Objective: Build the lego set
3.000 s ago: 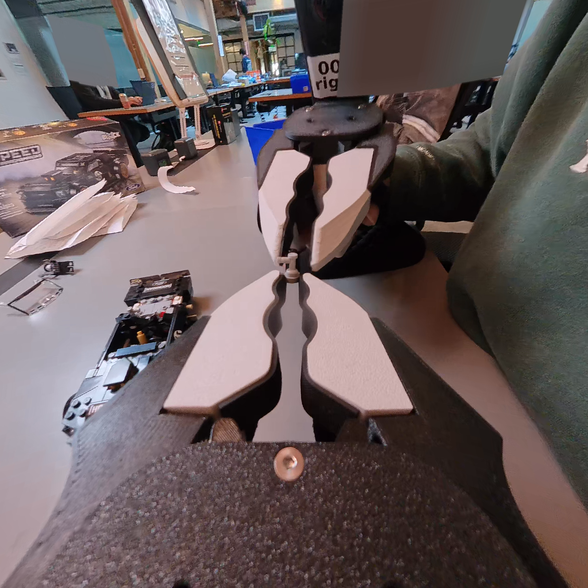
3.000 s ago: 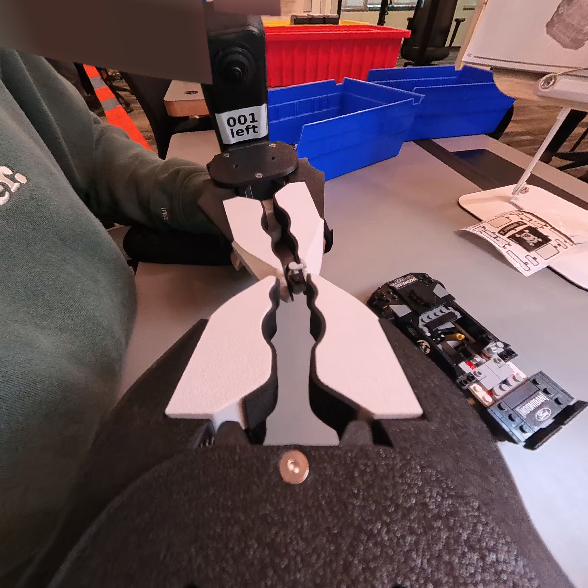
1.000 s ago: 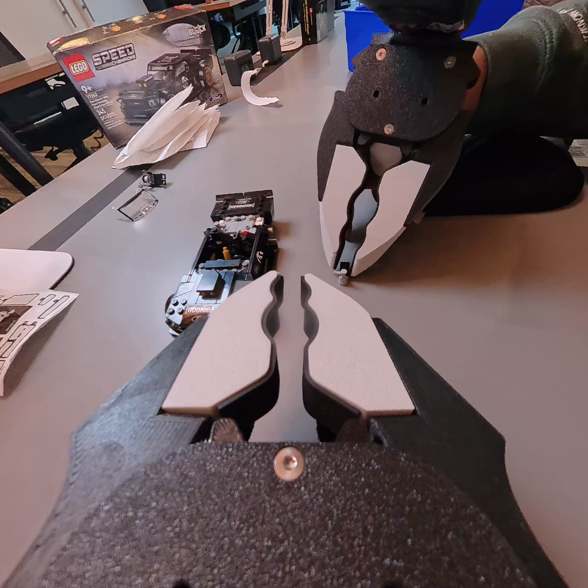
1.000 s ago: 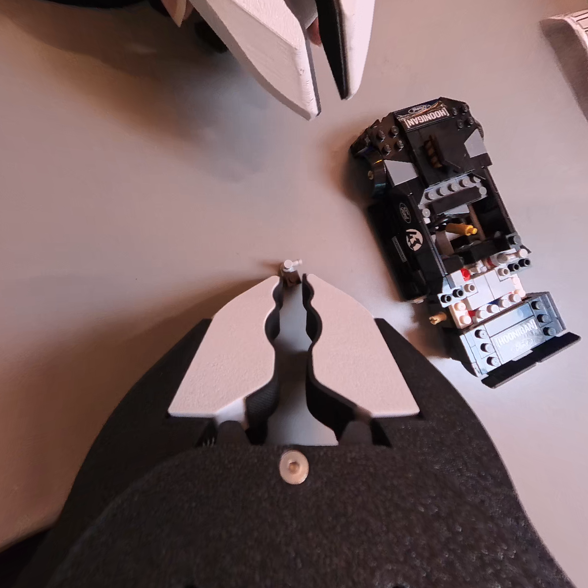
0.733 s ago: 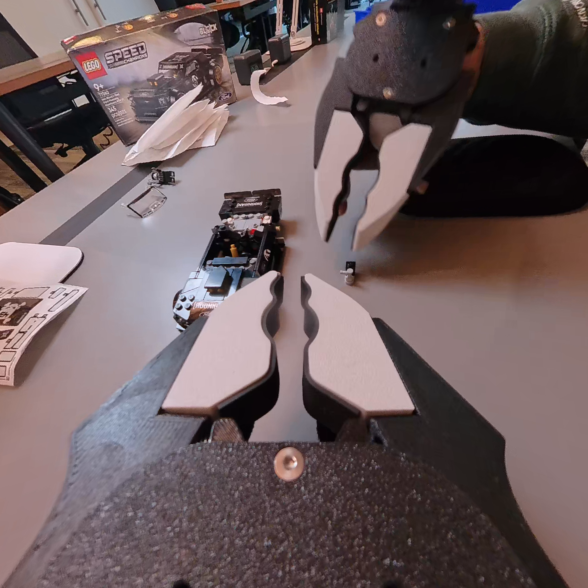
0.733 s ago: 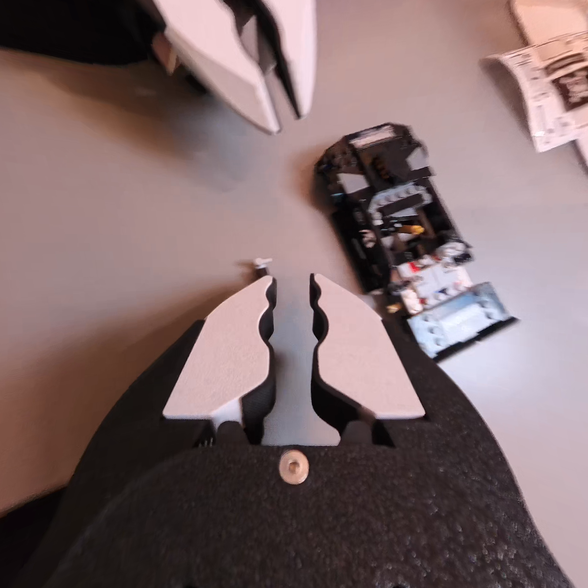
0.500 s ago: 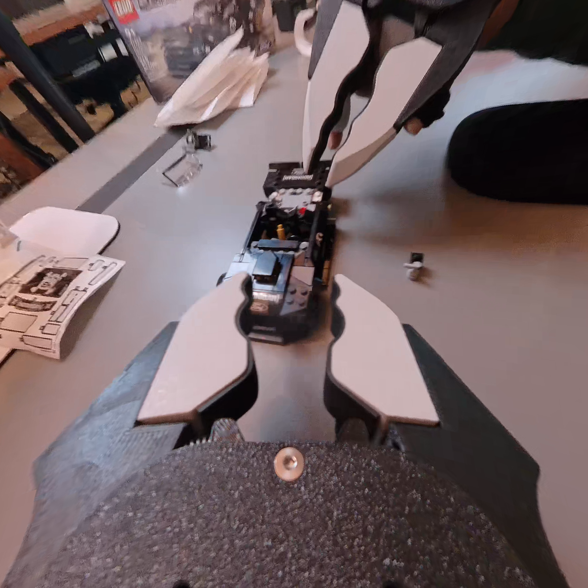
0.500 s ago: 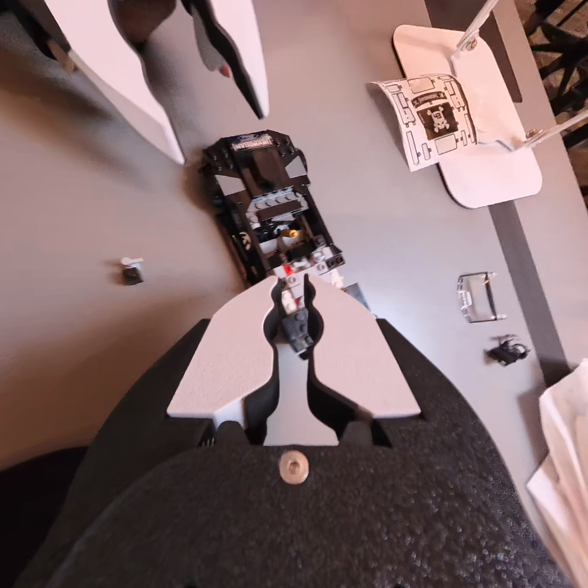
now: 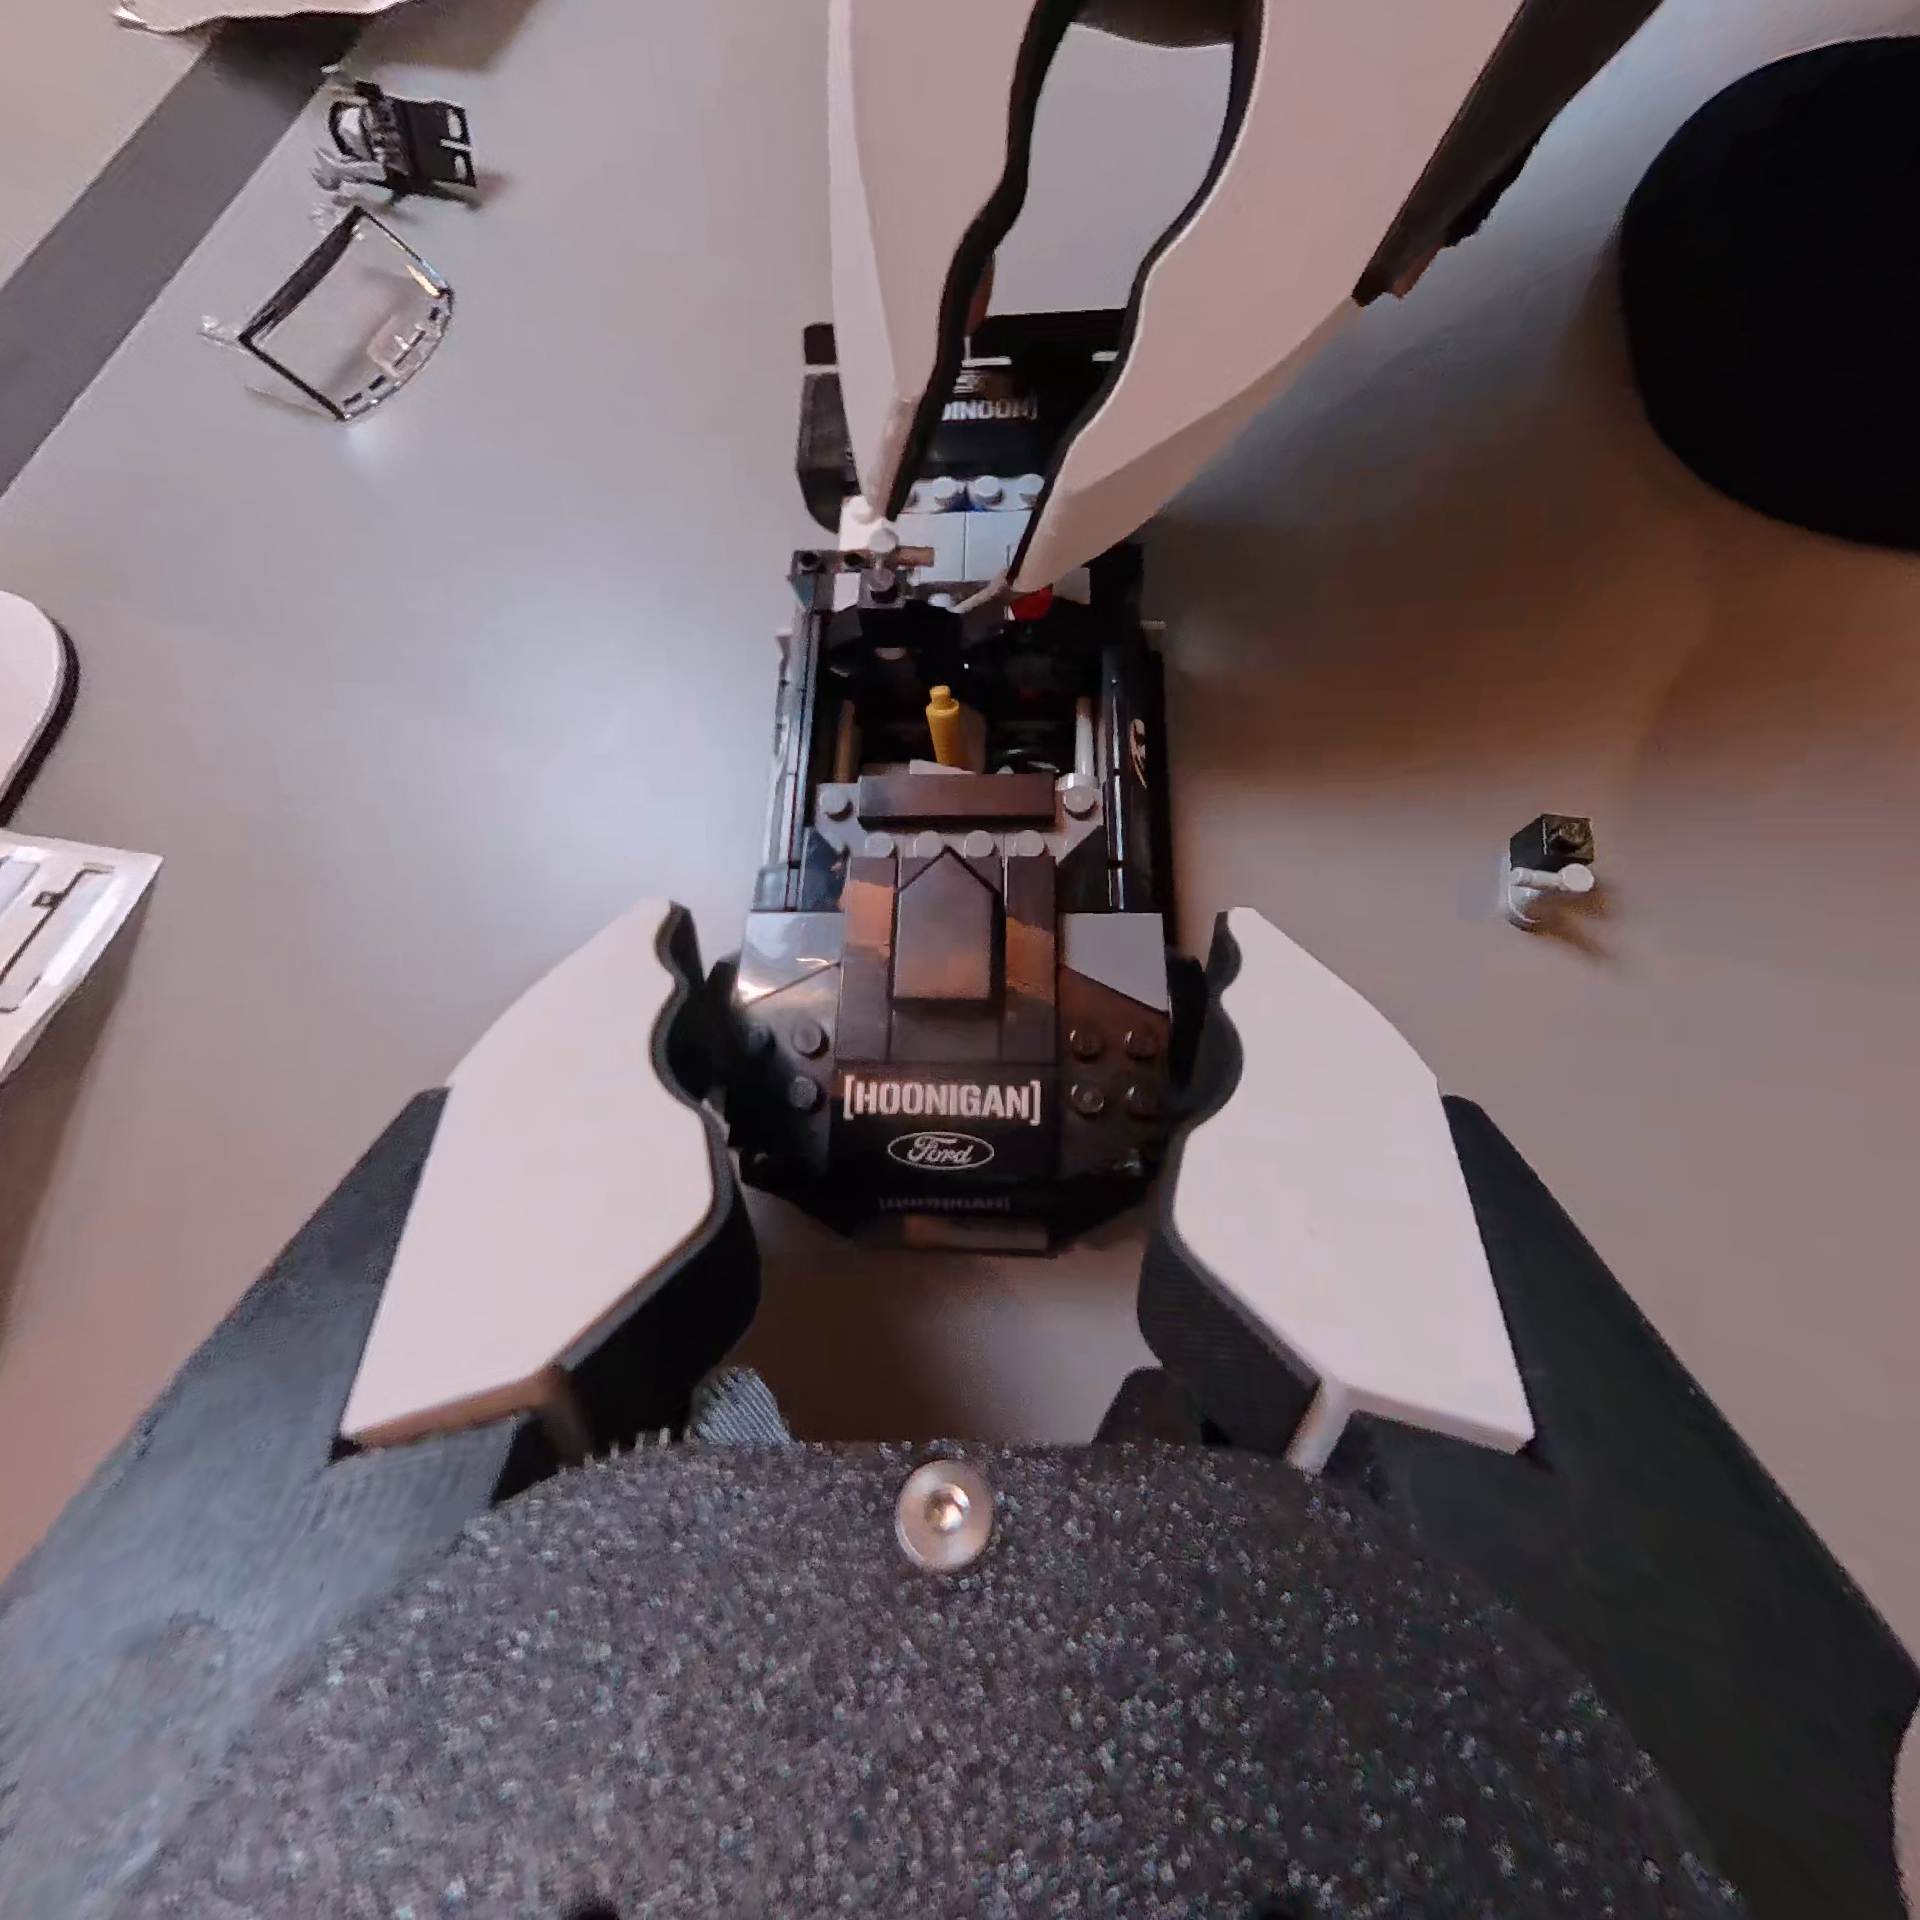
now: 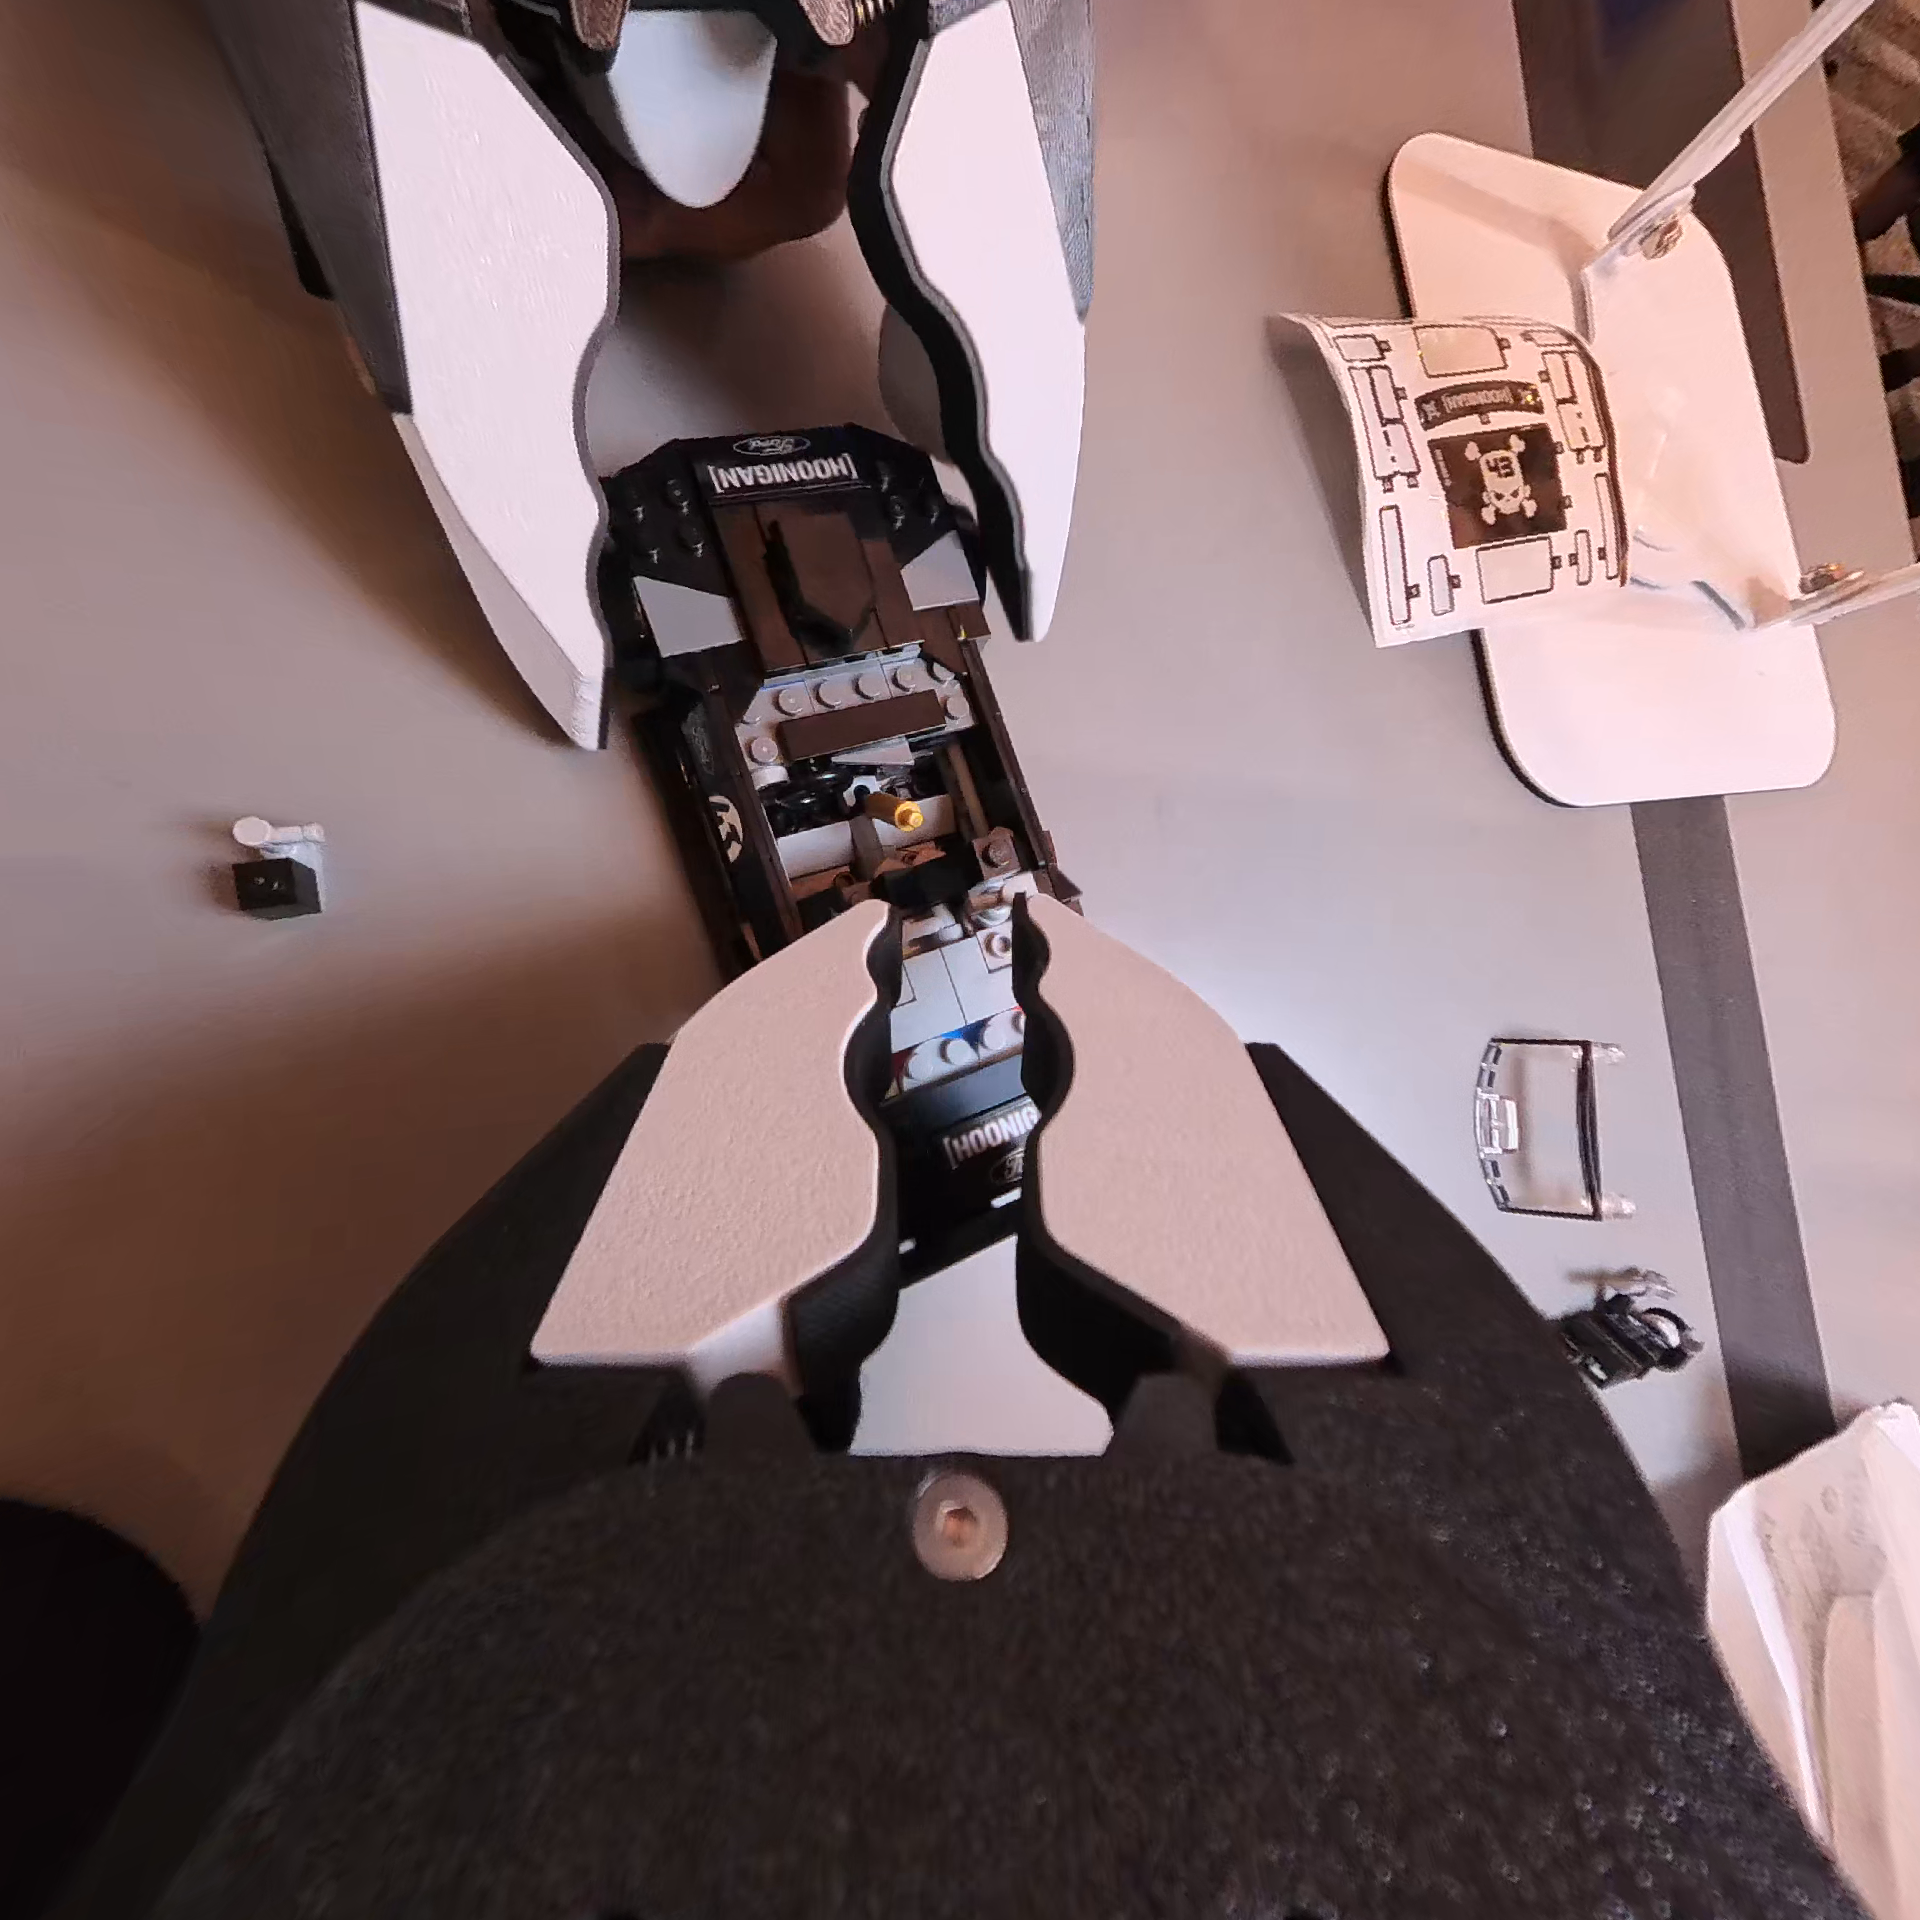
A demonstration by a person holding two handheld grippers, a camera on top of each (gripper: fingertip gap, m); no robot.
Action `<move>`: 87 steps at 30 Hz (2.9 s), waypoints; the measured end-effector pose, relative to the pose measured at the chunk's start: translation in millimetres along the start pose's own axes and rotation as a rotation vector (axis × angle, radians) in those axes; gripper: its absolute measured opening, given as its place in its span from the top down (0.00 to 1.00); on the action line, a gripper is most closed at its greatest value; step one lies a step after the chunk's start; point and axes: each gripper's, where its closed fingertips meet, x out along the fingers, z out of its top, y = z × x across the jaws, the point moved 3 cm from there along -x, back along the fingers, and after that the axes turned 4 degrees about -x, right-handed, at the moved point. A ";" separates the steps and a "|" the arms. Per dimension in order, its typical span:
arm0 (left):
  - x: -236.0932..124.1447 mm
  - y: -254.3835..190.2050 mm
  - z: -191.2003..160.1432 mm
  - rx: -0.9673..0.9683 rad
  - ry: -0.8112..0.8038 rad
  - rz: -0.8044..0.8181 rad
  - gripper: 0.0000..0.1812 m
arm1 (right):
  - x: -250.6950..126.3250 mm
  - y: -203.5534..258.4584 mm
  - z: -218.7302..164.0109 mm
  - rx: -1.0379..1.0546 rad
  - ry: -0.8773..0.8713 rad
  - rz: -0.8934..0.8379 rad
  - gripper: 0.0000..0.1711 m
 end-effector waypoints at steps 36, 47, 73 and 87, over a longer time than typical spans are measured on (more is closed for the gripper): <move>0.5 -9.3 -0.1 0.054 -0.002 -0.061 0.53 | -2.9 -2.7 0.2 -0.051 -0.016 0.053 0.81; 0.4 -9.3 0.1 0.056 -0.002 -0.062 0.53 | -3.4 -9.4 1.5 -0.040 -0.031 0.032 0.81; 0.8 -9.8 0.2 0.063 -0.002 -0.062 0.53 | -1.8 -7.0 1.5 -0.016 -0.037 0.037 0.81; 0.8 -9.7 0.1 0.062 -0.001 -0.059 0.53 | -3.1 -5.5 1.8 -0.003 -0.045 0.026 0.83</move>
